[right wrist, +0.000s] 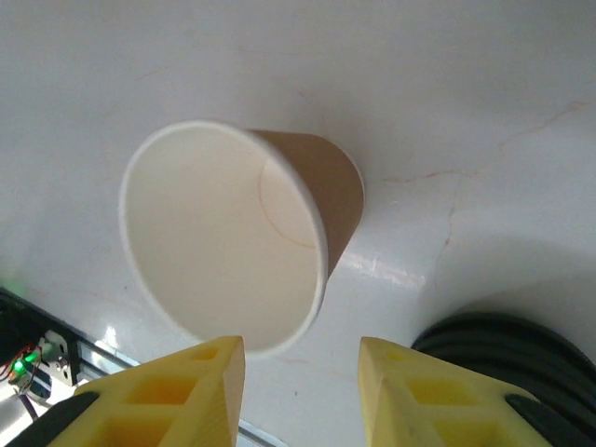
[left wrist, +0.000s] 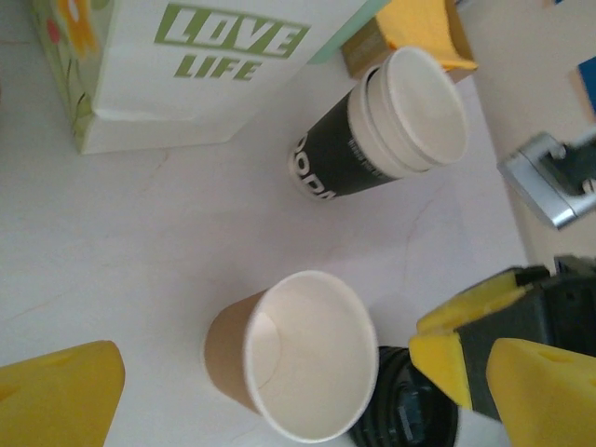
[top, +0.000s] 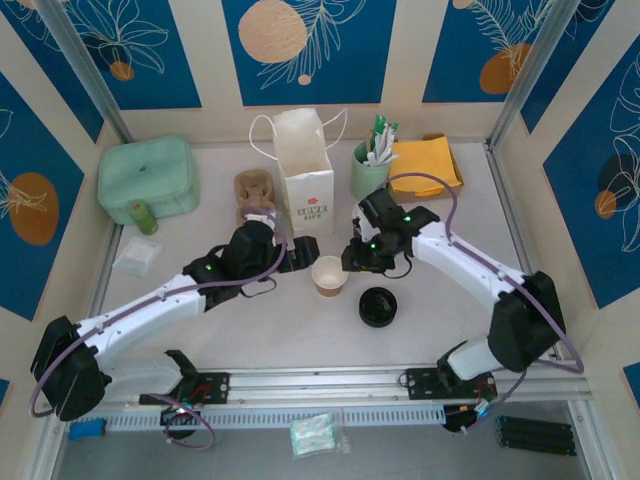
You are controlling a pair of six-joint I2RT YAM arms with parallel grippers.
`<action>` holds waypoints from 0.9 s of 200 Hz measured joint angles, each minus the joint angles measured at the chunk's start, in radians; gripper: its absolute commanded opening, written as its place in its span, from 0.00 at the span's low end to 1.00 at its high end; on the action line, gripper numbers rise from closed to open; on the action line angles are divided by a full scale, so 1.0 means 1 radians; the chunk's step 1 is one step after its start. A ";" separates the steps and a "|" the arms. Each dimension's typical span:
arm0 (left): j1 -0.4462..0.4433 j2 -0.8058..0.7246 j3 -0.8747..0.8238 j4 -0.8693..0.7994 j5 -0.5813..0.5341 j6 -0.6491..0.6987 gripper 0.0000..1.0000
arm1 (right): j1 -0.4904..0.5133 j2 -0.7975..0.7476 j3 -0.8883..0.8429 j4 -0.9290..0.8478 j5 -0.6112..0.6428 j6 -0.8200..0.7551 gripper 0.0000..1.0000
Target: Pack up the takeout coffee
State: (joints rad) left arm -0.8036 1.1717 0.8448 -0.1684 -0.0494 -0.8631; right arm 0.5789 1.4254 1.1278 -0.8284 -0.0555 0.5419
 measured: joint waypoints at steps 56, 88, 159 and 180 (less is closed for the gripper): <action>0.000 0.005 0.288 -0.253 -0.062 -0.161 1.00 | 0.087 -0.131 -0.053 -0.152 0.076 0.005 0.39; 0.000 0.014 0.412 -0.357 -0.095 -0.259 0.99 | 0.161 -0.108 -0.090 -0.224 0.117 0.020 0.42; -0.039 0.157 0.757 -0.612 -0.169 -0.433 0.99 | 0.244 0.012 -0.090 -0.249 0.172 0.039 0.46; -0.053 0.208 0.835 -0.678 -0.177 -0.478 0.99 | 0.252 0.047 -0.090 -0.249 0.189 0.038 0.44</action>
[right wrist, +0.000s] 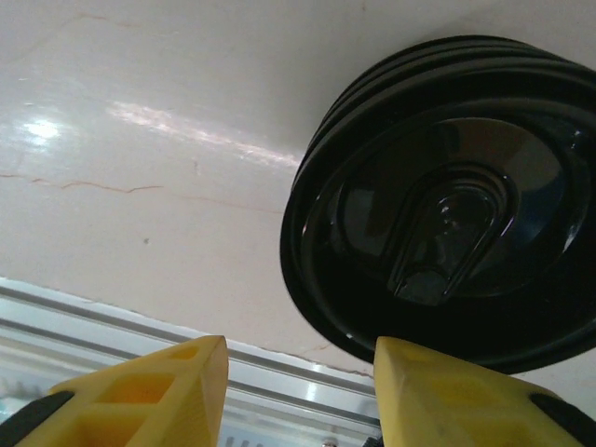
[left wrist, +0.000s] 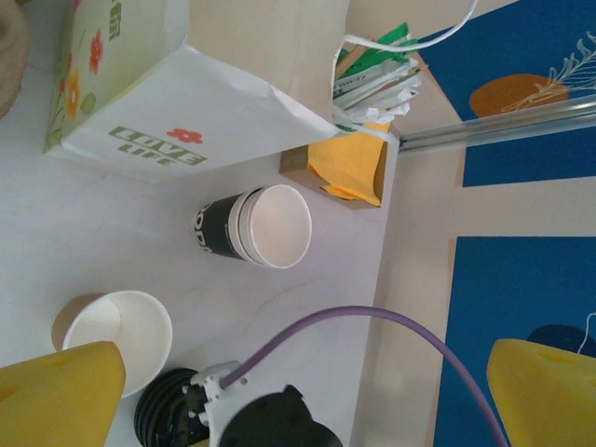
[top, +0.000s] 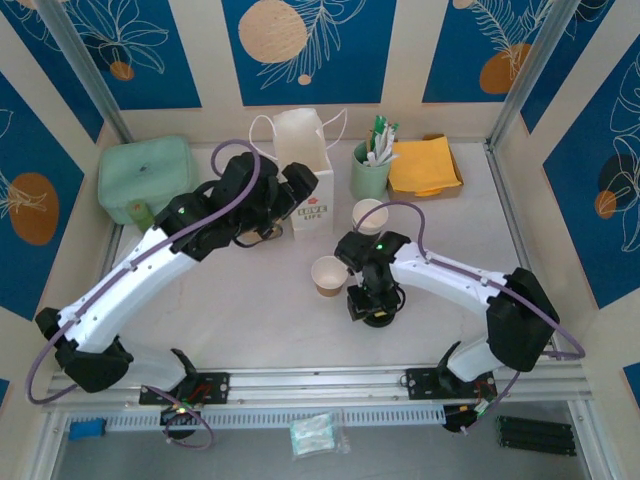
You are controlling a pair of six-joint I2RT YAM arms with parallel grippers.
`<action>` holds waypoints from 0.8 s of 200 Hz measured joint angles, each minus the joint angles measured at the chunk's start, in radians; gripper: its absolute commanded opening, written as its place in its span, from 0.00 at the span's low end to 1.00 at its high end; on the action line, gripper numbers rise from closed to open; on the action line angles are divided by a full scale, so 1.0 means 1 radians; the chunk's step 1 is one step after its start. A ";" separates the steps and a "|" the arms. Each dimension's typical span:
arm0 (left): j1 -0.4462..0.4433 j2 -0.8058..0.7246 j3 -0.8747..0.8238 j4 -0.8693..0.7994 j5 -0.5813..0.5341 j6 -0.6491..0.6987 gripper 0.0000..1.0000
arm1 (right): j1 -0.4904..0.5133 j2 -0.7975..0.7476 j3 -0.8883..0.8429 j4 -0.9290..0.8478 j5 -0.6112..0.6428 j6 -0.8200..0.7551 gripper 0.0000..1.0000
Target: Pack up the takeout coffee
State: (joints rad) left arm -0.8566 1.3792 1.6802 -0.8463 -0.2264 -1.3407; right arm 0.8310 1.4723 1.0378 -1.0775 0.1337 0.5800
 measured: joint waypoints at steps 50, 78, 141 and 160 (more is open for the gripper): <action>-0.032 0.036 0.024 -0.030 -0.005 -0.035 1.00 | 0.000 0.028 0.004 0.000 0.039 -0.014 0.40; -0.038 0.036 0.024 -0.026 -0.011 -0.042 0.99 | 0.000 0.046 0.008 0.000 0.050 -0.027 0.39; -0.053 0.036 0.030 -0.021 -0.019 -0.042 0.99 | -0.015 0.058 0.010 0.000 0.058 -0.052 0.32; -0.054 0.036 0.032 -0.011 -0.019 -0.042 0.99 | -0.040 0.058 0.010 0.000 0.064 -0.066 0.26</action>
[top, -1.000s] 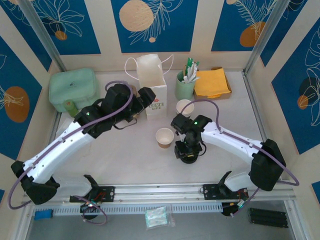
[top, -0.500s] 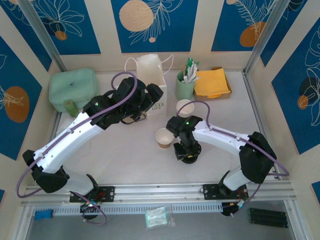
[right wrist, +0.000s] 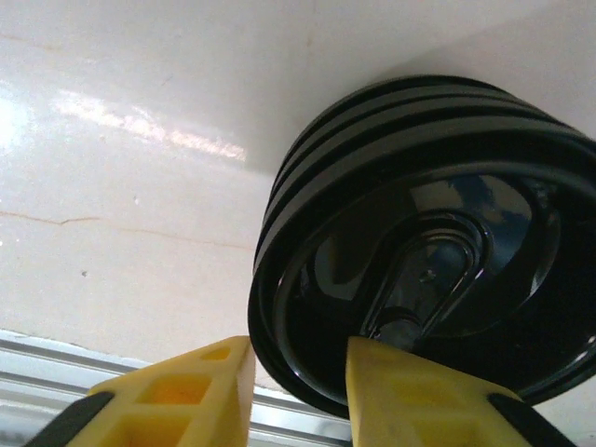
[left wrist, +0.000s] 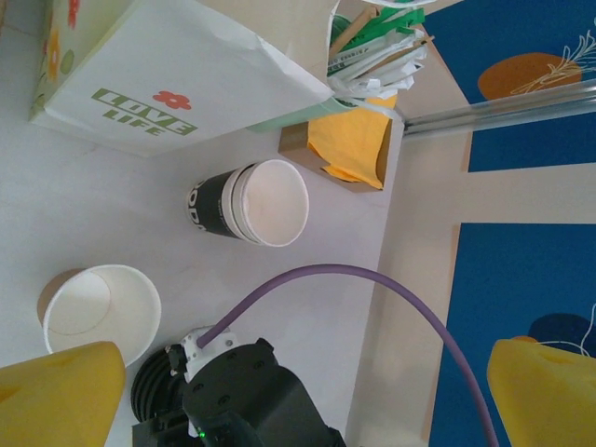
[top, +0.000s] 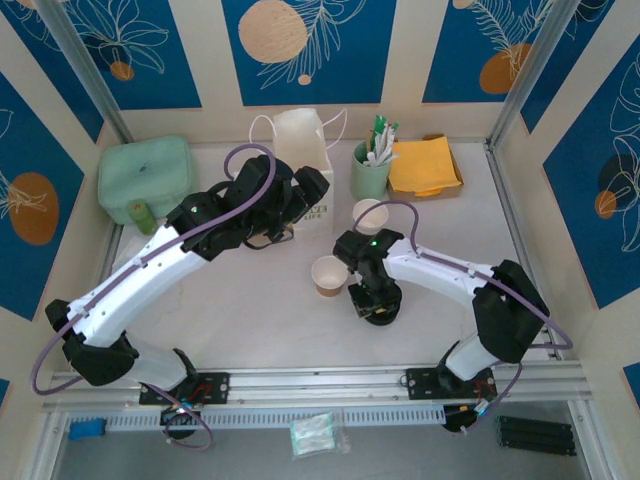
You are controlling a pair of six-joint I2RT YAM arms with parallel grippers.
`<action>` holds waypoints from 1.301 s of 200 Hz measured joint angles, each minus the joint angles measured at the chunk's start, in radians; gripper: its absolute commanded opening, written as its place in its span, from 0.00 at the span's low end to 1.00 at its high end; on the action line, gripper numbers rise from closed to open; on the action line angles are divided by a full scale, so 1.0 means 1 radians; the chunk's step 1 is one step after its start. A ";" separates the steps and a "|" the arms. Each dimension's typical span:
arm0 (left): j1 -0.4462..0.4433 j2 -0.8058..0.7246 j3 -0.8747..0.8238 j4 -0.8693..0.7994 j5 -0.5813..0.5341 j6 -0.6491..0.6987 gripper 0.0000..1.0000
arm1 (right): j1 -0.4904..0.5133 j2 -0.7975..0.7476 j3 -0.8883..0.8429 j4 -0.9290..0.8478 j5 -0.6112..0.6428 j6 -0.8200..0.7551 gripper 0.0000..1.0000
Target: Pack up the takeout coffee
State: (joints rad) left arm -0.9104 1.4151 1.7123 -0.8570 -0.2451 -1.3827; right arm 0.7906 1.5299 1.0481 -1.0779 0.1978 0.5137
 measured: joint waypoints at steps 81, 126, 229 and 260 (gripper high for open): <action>-0.001 0.000 0.000 0.035 0.000 0.003 0.99 | -0.186 0.000 0.016 0.022 0.003 -0.064 0.05; -0.002 0.000 0.000 0.056 0.001 0.003 0.99 | -0.214 0.000 0.045 0.026 -0.003 -0.073 0.18; -0.002 0.000 -0.008 0.092 -0.003 0.030 0.99 | -0.214 0.000 0.050 0.026 0.002 -0.080 0.24; -0.002 0.000 -0.031 0.098 -0.004 0.031 0.99 | -0.214 0.009 0.049 0.027 0.008 -0.080 0.27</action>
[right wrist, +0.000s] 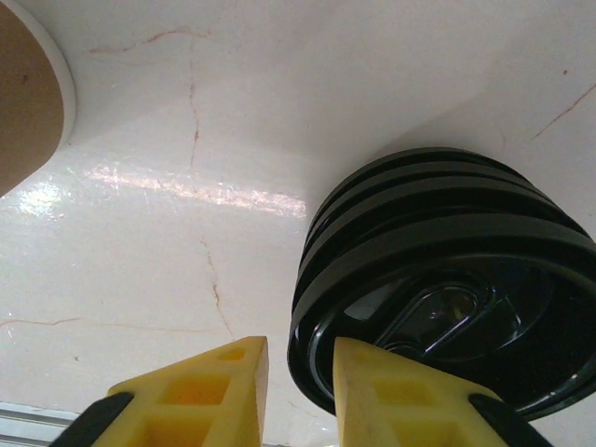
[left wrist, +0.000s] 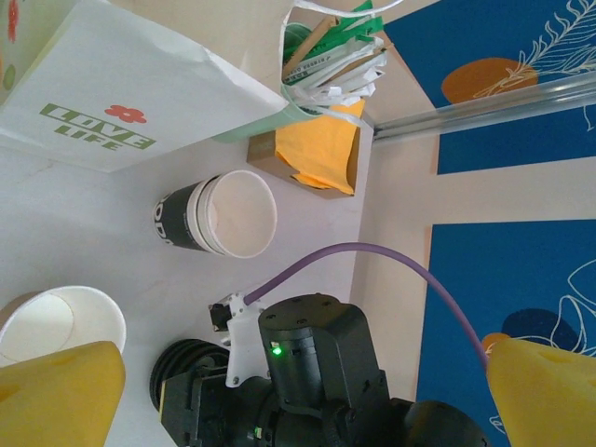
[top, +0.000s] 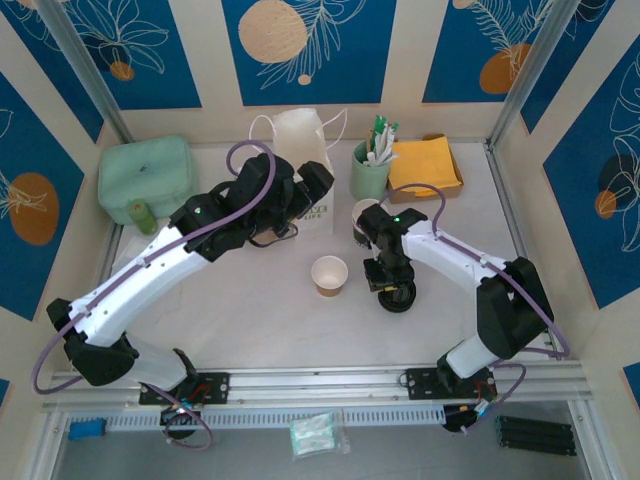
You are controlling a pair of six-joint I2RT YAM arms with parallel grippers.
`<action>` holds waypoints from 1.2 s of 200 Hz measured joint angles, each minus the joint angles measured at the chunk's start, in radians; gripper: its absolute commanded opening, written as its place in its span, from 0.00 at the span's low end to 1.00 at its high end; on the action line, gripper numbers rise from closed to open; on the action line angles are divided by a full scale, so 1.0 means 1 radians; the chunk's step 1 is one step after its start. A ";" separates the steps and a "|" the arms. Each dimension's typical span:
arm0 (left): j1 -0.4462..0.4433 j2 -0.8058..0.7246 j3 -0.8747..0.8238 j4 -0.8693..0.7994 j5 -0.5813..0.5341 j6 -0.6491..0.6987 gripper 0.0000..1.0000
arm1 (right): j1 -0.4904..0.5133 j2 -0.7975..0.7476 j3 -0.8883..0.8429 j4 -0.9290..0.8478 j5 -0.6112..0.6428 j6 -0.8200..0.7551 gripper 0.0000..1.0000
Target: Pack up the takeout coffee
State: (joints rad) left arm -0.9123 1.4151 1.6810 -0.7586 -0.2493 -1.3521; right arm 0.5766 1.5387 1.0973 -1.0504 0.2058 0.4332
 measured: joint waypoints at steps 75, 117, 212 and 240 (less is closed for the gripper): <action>0.000 0.000 -0.030 0.011 -0.025 0.008 0.99 | 0.000 0.029 -0.016 0.018 0.005 0.000 0.22; 0.000 -0.006 -0.046 0.017 -0.036 0.008 0.99 | 0.000 0.035 -0.016 0.018 0.008 -0.010 0.08; 0.005 -0.103 -0.267 0.184 -0.070 0.058 1.00 | 0.000 -0.021 0.040 -0.021 0.015 -0.010 0.00; 0.022 -0.159 -0.404 0.288 -0.078 0.091 0.99 | -0.004 -0.040 0.083 -0.038 0.006 -0.003 0.00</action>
State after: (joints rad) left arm -0.8902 1.2564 1.2766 -0.4702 -0.3275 -1.2613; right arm 0.5724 1.4990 1.1805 -1.0882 0.2115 0.4297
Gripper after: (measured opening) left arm 0.994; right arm 0.051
